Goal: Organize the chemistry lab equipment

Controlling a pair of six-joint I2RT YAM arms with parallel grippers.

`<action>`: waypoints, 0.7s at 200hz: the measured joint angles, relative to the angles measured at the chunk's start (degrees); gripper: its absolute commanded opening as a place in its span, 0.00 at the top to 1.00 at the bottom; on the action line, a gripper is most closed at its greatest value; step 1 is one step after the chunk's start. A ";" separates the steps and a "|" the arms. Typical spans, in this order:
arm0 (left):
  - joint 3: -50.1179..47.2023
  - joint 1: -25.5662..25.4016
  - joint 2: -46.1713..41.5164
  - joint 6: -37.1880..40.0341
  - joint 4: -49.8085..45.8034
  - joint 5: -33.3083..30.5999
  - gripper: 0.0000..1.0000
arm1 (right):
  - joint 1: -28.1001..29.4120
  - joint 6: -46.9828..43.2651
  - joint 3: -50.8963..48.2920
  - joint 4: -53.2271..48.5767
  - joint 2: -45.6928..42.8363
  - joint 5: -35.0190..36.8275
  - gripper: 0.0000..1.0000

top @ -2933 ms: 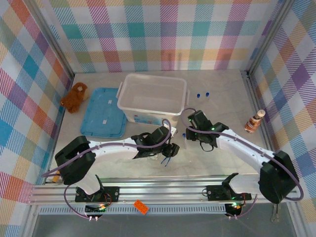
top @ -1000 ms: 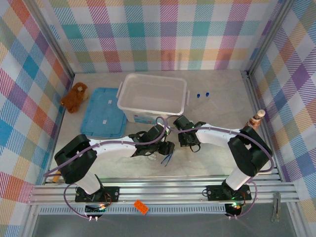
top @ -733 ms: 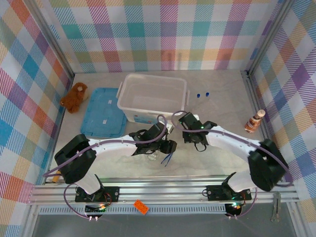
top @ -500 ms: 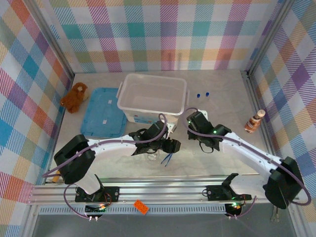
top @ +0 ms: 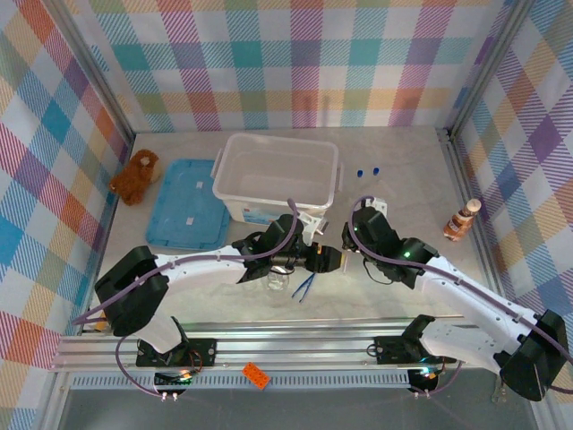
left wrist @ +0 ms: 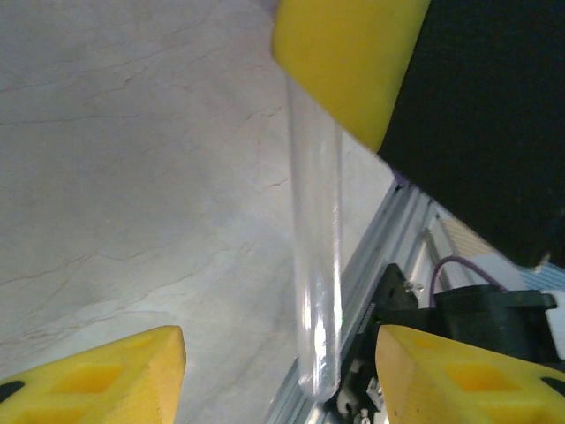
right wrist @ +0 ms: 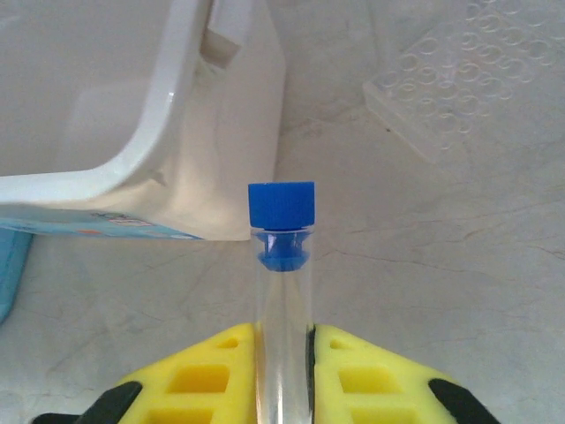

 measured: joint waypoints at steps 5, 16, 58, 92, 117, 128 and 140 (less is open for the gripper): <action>0.00 0.00 0.22 -0.44 0.55 0.35 0.41 | 0.20 0.31 0.00 0.15 0.04 0.00 0.81; 0.00 -0.04 0.79 -1.25 1.53 1.07 0.41 | 0.44 0.68 0.00 0.68 0.15 -0.02 0.81; 0.00 -0.09 1.86 -2.38 2.71 2.64 0.45 | 1.09 1.73 0.00 2.25 0.98 -0.02 0.81; 0.02 -0.09 1.88 -2.86 3.19 3.37 0.58 | 1.27 2.05 0.04 3.28 1.29 -0.02 0.80; 0.02 -0.20 1.88 -3.06 3.52 3.80 0.62 | 1.27 2.25 0.15 3.39 1.70 -0.02 0.80; 0.02 -0.26 1.88 -3.06 3.74 3.91 0.64 | 1.27 2.29 0.15 3.54 1.70 -0.02 0.81; 0.02 -0.31 1.88 -3.04 3.76 4.00 0.66 | 1.27 2.38 0.15 3.72 1.70 -0.02 0.81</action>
